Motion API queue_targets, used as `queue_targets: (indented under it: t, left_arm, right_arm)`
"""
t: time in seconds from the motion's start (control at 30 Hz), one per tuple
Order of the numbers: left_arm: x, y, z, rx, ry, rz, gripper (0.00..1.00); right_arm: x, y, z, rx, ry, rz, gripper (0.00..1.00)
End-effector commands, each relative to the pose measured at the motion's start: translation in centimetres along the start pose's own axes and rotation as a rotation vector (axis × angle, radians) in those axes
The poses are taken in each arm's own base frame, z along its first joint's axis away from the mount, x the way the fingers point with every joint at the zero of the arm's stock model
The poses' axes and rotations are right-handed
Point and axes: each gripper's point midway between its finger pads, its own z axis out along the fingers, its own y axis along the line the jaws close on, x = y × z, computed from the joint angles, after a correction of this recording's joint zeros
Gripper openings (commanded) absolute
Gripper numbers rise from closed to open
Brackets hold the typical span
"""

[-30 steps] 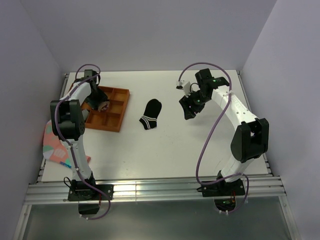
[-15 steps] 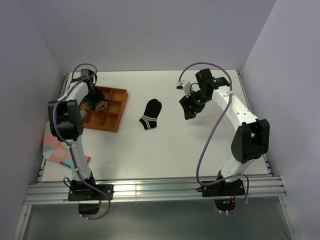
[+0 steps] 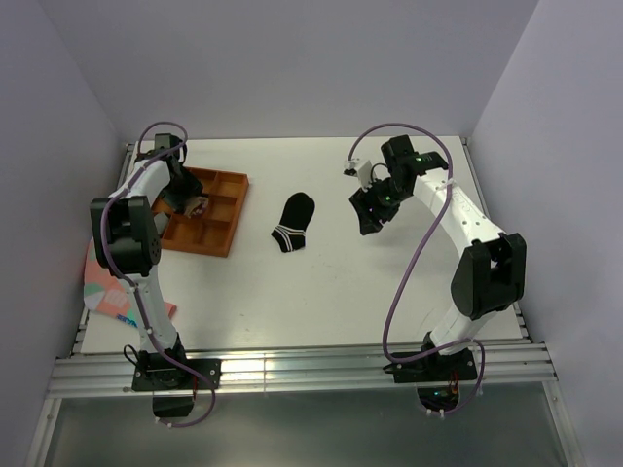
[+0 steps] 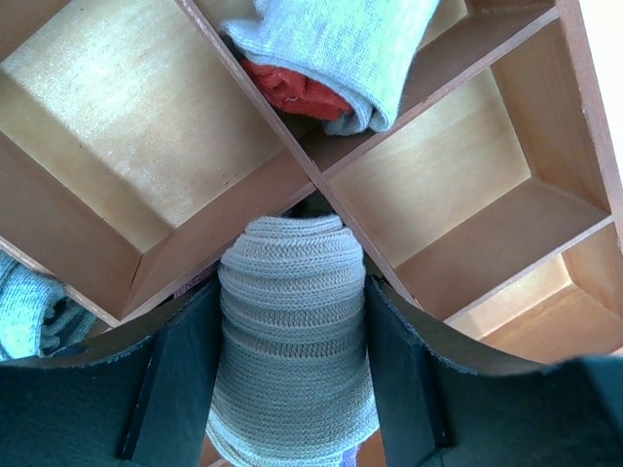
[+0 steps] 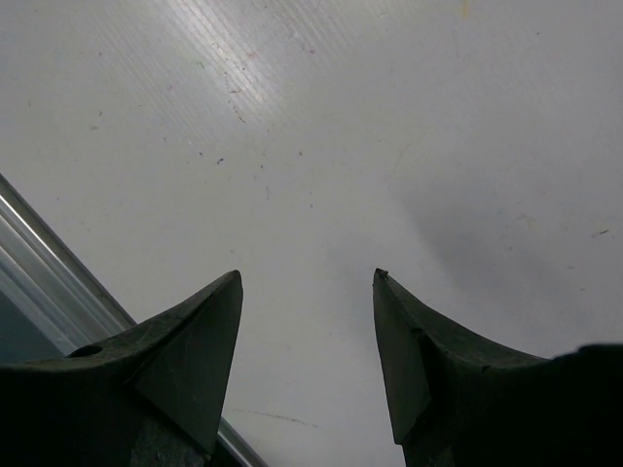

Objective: Roll the socks
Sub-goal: Place the sock in the storage box.

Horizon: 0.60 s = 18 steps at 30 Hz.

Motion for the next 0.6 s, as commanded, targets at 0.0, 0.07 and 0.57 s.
queue_targets:
  t: [0.0, 0.07, 0.57]
  left_arm:
    - [-2.0, -1.0, -3.0, 0.066, -0.069, -0.011, 0.63]
    - [-2.0, -1.1, -3.3, 0.081, -0.076, -0.010, 0.63]
    - [-2.7, -2.3, -5.3, 0.158, -0.117, -0.002, 0.64]
  right_arm:
    - [-0.6, 1.0, -1.4, 0.004, -0.041, -0.040, 0.63]
    - [-0.5, 1.0, -1.4, 0.001, -0.039, -0.041, 0.63]
    - [-0.4, 1.2, -1.7, 0.005, -0.042, -0.043, 0.63]
